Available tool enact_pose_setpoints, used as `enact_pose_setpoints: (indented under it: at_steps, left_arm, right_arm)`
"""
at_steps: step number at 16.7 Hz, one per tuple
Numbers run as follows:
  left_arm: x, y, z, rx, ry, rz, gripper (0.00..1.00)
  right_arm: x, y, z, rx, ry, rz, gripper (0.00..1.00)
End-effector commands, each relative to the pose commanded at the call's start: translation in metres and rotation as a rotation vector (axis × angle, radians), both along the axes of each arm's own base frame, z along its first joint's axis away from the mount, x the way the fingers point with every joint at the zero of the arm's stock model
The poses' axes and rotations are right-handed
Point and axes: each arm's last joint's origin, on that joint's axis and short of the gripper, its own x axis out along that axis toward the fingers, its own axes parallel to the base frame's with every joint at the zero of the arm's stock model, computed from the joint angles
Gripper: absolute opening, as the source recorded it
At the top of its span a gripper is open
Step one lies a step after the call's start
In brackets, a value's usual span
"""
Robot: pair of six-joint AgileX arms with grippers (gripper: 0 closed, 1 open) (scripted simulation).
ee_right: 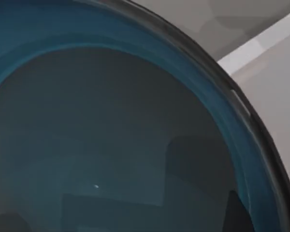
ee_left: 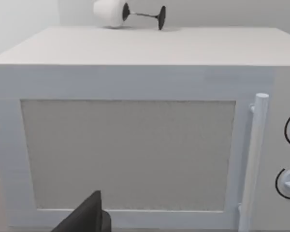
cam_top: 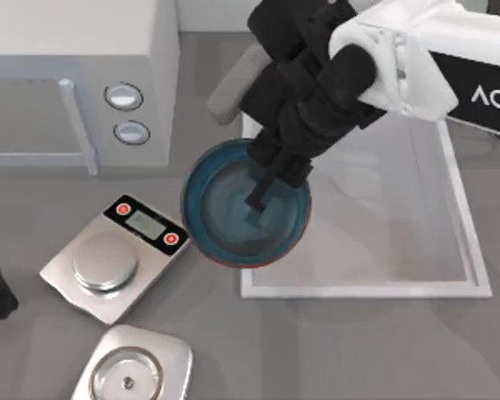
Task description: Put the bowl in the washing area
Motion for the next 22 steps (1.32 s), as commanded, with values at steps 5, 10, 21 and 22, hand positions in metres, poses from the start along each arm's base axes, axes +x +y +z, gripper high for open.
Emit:
enact_pose_setpoints:
  at_steps: [5,10,21,22]
  left_arm:
    - [0.0,0.0,0.0,0.0,0.0,0.0,1.0]
    - [0.0,0.0,0.0,0.0,0.0,0.0,1.0]
    - [0.0,0.0,0.0,0.0,0.0,0.0,1.0]
    - [0.0,0.0,0.0,0.0,0.0,0.0,1.0]
  right_arm:
    - [0.001,-0.009,-0.004,0.119,-0.273,-0.15,0.0]
    - [-0.009,-0.012,-0.004,0.271,-0.474,-0.266,0.0]
    - [-0.059,-0.075,-0.012,0.679,-0.913,-0.691,0.0]
    - [-0.06,-0.081,-0.014,0.689,-0.927,-0.727,0.0]
